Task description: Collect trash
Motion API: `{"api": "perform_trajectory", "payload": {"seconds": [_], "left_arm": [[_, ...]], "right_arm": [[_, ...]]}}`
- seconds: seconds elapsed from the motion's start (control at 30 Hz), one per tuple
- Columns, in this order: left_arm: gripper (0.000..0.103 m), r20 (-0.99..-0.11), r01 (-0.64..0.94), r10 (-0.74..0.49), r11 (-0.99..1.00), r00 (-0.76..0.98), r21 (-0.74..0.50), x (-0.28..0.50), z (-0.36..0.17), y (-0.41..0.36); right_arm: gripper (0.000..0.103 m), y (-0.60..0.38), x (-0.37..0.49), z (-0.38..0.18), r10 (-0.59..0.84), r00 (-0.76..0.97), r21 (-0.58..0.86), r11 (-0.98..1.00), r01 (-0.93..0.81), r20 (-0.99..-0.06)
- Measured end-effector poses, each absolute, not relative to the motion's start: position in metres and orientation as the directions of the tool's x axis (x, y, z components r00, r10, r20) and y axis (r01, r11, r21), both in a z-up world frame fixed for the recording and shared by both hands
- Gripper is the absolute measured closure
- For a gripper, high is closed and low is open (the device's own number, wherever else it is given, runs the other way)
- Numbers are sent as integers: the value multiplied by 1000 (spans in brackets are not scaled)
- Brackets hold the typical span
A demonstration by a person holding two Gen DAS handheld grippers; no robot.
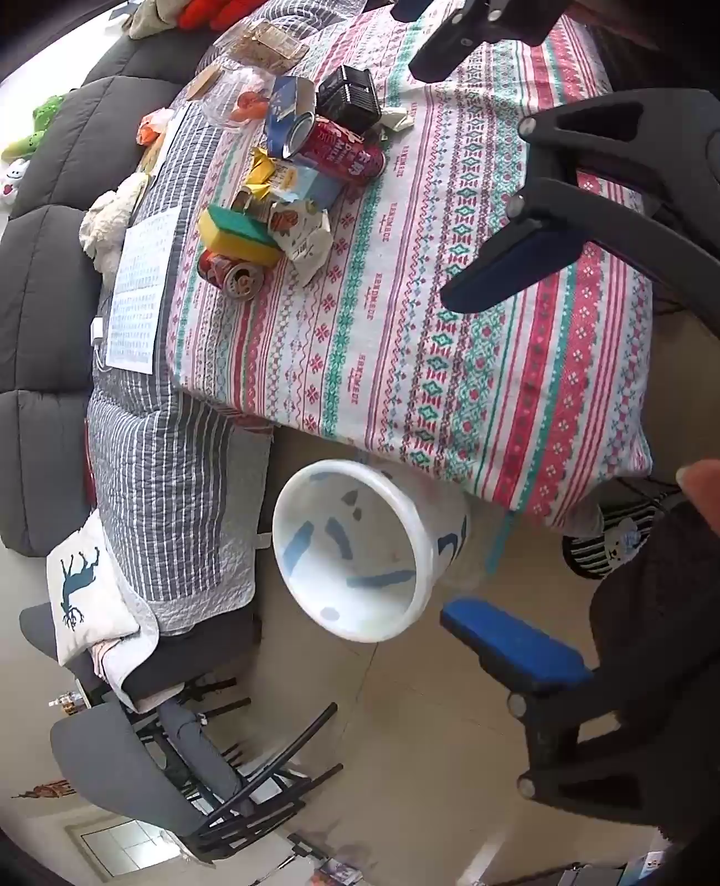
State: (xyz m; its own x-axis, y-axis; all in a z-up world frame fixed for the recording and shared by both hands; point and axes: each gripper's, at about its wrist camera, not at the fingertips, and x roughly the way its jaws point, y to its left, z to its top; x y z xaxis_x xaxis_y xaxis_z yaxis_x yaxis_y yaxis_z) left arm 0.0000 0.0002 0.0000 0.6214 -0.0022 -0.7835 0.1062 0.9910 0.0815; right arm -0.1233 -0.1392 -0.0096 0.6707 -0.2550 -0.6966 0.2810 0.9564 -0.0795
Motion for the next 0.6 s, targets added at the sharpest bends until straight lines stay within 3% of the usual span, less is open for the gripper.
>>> {"api": "perform_trajectory", "payload": {"seconds": [0.6], "left_arm": [[1,-778,125,-71,992,625,10,-2,10,14]], "right_arm": [[0,-139,-117,-21,-257,668,-65,952,299,-698]]}}
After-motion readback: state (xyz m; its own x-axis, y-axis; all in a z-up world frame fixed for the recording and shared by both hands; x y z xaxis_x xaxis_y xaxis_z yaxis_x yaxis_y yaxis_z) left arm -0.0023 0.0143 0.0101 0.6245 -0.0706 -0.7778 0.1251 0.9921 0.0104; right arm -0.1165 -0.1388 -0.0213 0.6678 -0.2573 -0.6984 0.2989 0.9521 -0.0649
